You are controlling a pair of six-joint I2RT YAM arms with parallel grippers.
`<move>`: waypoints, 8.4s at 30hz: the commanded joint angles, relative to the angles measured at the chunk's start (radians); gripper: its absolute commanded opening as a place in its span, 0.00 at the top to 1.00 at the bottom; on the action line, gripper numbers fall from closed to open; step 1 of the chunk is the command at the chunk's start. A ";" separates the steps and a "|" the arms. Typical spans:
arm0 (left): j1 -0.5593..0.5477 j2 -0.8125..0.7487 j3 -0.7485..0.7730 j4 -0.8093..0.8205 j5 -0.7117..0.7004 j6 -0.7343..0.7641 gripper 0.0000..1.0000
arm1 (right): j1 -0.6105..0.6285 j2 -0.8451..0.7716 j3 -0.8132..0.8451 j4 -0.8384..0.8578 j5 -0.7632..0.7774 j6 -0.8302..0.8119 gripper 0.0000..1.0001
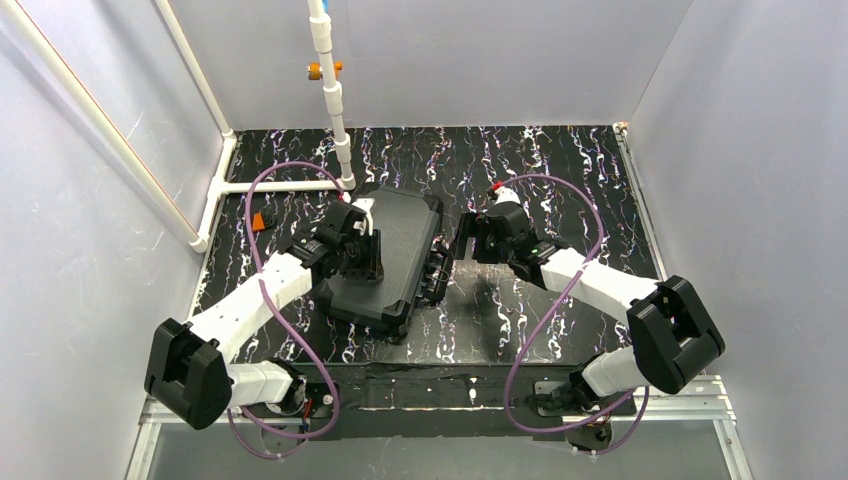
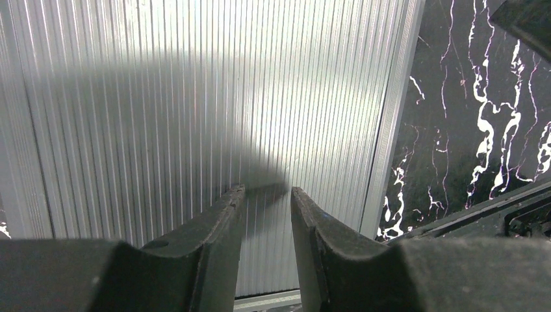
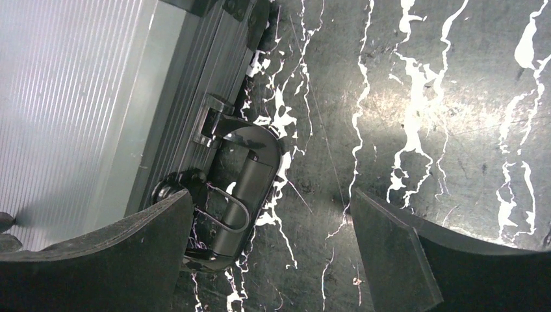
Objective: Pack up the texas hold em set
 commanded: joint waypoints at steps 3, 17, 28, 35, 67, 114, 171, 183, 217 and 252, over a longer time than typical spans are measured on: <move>-0.018 0.033 -0.094 -0.108 -0.023 -0.036 0.69 | -0.003 0.007 -0.028 0.085 -0.055 0.021 0.09; -0.026 -0.010 -0.124 -0.110 -0.023 -0.052 0.69 | -0.003 0.132 -0.042 0.146 -0.168 0.069 0.38; -0.029 -0.013 -0.125 -0.108 -0.024 -0.053 0.69 | -0.003 0.149 -0.113 0.184 -0.199 0.107 0.61; -0.029 -0.014 -0.125 -0.105 -0.023 -0.052 0.69 | -0.001 0.193 -0.125 0.241 -0.249 0.130 0.77; -0.029 -0.012 -0.135 -0.090 -0.014 -0.054 0.69 | 0.019 0.167 -0.048 0.230 -0.298 0.144 0.84; -0.031 -0.002 -0.138 -0.078 -0.007 -0.049 0.70 | 0.079 0.222 0.098 0.280 -0.332 0.160 0.84; -0.031 -0.014 -0.138 -0.080 -0.004 -0.049 0.70 | 0.141 0.254 0.070 0.073 -0.183 0.162 0.91; -0.031 -0.006 -0.135 -0.078 -0.003 -0.047 0.70 | 0.141 0.179 0.119 -0.019 -0.140 0.119 0.89; -0.031 -0.008 -0.139 -0.075 0.000 -0.047 0.70 | 0.141 0.386 0.123 0.124 -0.126 0.111 0.90; -0.029 -0.418 0.350 -0.323 -0.484 0.288 0.02 | 0.141 -0.135 0.476 -0.160 0.193 -0.328 0.10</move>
